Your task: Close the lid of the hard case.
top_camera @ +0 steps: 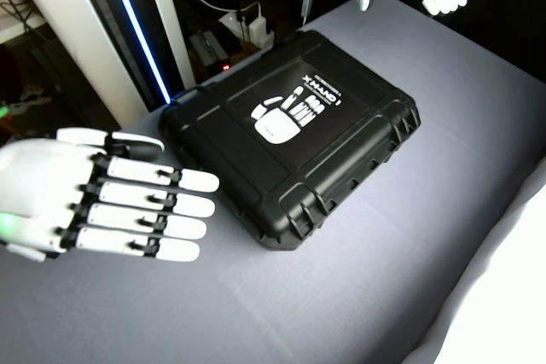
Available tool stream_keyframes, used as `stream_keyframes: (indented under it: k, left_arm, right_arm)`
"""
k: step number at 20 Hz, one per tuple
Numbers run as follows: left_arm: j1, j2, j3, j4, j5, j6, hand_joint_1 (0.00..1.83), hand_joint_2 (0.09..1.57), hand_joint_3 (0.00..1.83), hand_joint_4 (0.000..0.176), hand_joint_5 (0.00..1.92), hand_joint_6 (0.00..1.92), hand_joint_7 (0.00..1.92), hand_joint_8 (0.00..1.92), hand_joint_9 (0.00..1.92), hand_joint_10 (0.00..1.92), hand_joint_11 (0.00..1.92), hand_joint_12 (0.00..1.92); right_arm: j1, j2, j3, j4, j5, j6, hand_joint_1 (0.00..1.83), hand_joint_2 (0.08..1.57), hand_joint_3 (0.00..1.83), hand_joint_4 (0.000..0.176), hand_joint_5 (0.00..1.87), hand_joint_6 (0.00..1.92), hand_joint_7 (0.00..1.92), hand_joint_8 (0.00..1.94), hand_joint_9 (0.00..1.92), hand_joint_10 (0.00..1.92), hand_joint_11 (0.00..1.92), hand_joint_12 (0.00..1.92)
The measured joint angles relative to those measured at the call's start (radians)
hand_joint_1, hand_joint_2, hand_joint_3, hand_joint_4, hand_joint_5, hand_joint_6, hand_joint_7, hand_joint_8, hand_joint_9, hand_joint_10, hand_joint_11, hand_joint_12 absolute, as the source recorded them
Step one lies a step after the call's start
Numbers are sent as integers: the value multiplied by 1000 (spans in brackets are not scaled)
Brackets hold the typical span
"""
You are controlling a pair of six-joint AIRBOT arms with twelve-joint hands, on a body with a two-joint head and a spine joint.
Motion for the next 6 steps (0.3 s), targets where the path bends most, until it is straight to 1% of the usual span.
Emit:
stream_keyframes:
  k: [1, 2, 3, 4, 5, 6]
  left_arm:
    - [-35, -23, 15, 3, -8, 0, 0, 1194, 0, 0, 104, 3, 118, 4, 75, 3, 1, 122]
    - [-68, -43, 29, 11, -5, 0, 0, 1189, 0, 0, 109, 3, 123, 3, 77, 3, 0, 135]
    - [-105, -63, 42, 21, 4, 1, 0, 1198, 2, 0, 93, 2, 81, 4, 29, 4, 0, 26]
    - [-145, -81, 54, 34, 18, 0, 0, 1207, 5, 0, 46, 0, 15, 0, 5, 0, 0, 4]
    - [-172, -89, 60, 51, 22, -1, 0, 1231, 15, 0, 52, 6, 10, 3, 0, 0, 0, 0]
    - [-213, -102, 70, 78, 16, -5, 3, 1244, 11, 0, 9, 0, 0, 0, 0, 0, 0, 0]
  right_arm:
    - [3, -7, 0, -11, 21, 0, 512, 1243, 6, 0, 31, 3, 14, 4, 0, 0, 1, 0]
    - [3, -10, 0, -19, 34, 0, 493, 1223, 0, 0, 37, 4, 19, 5, 0, 0, 10, 4]
    - [3, -11, 0, -20, 50, 0, 477, 1215, 0, 0, 28, 0, 6, 1, 0, 0, 22, 10]
    - [3, -11, 0, -12, 68, 0, 467, 1197, 0, 2, 37, 4, 11, 3, 0, 0, 39, 18]
    - [11, -11, 0, -8, 80, 0, 504, 1199, 0, 0, 41, 5, 11, 2, 0, 0, 32, 16]
    - [18, -11, -1, 3, 111, 0, 575, 1204, 0, 0, 69, 10, 35, 8, 35, 11, 89, 49]
